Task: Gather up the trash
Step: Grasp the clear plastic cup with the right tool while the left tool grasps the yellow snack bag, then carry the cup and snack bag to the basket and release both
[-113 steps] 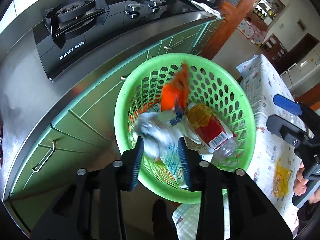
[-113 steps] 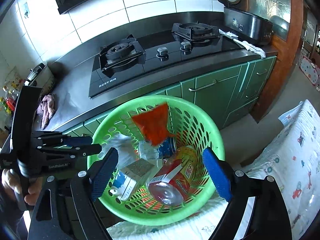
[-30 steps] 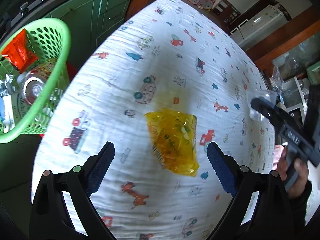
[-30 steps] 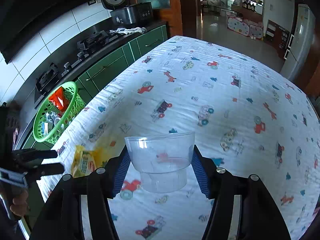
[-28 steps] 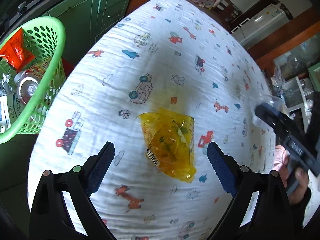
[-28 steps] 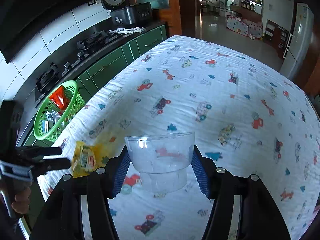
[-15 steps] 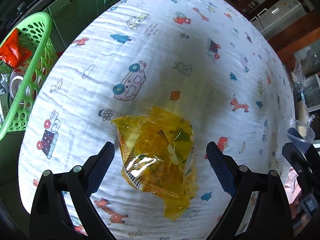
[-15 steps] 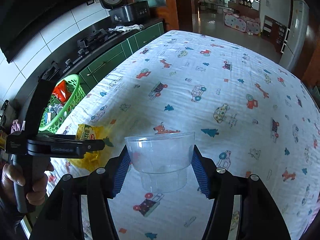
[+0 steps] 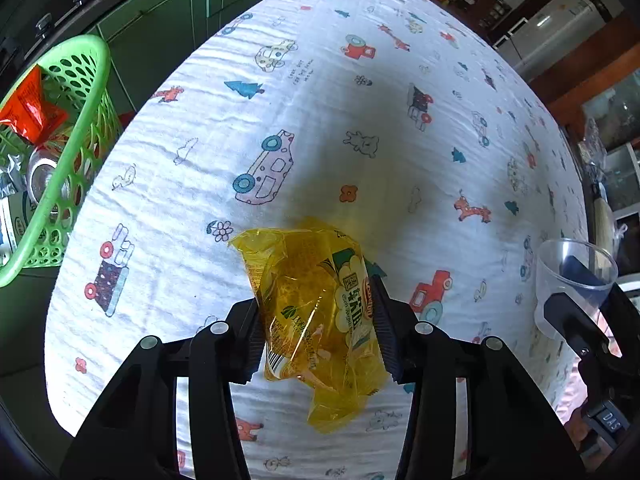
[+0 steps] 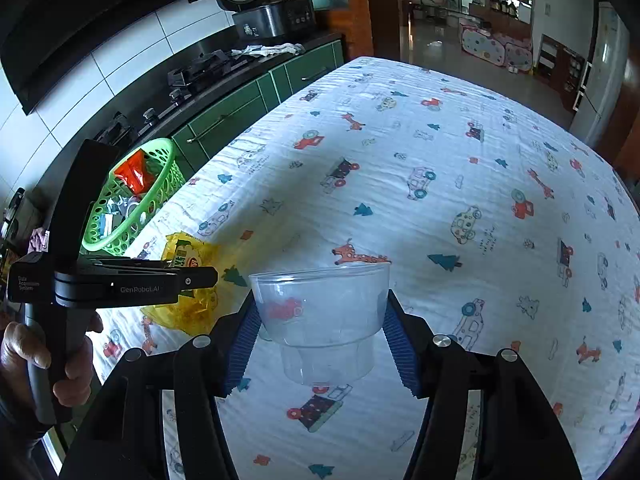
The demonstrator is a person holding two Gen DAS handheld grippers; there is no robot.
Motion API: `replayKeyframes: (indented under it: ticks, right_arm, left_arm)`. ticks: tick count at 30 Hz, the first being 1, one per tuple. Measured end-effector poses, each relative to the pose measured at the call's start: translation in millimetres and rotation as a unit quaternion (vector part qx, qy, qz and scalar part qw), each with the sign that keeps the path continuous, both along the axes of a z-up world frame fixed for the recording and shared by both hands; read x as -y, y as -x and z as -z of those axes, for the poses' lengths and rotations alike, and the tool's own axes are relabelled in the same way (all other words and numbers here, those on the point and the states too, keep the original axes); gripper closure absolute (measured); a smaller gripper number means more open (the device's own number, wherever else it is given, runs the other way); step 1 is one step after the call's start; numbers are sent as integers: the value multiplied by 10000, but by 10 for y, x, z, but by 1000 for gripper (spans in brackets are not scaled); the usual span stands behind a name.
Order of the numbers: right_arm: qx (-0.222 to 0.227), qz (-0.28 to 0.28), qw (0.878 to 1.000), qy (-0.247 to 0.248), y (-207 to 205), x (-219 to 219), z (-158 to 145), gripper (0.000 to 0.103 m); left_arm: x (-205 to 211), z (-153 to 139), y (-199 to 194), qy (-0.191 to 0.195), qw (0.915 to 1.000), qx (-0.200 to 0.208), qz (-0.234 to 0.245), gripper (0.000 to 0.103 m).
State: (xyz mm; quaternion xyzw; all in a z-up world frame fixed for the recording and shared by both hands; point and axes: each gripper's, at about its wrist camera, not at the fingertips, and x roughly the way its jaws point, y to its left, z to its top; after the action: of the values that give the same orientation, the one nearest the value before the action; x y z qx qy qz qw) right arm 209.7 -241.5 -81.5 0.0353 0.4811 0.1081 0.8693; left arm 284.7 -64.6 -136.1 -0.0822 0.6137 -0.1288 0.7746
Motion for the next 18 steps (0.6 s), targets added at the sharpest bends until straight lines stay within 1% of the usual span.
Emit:
replayKeyframes:
  ticks: [1,4,11,16,18]
  right_arm:
    - [7,-27,10000,-16,-1,-25,-7,45]
    - [25,-110,9999,-14,-2,-82,-19,45]
    - [75,-315,9995,-17,-12,-239,-61,45]
    - [96,-466,9989,-21,-81,-375,-79,45]
    - [118,-547,9984,-32,-116,-445,-97,45]
  left_arm:
    - [-20,-23,19,22,10000,19,13,60]
    - [-67,-90,52,76,9999,91,25,62]
    - [-261,-304,124,131,9994,320,8,64]
    - [-493,-484,114,102,9984,535,-141,64]
    - [-594,-559,98,23,9977,645,-206,64]
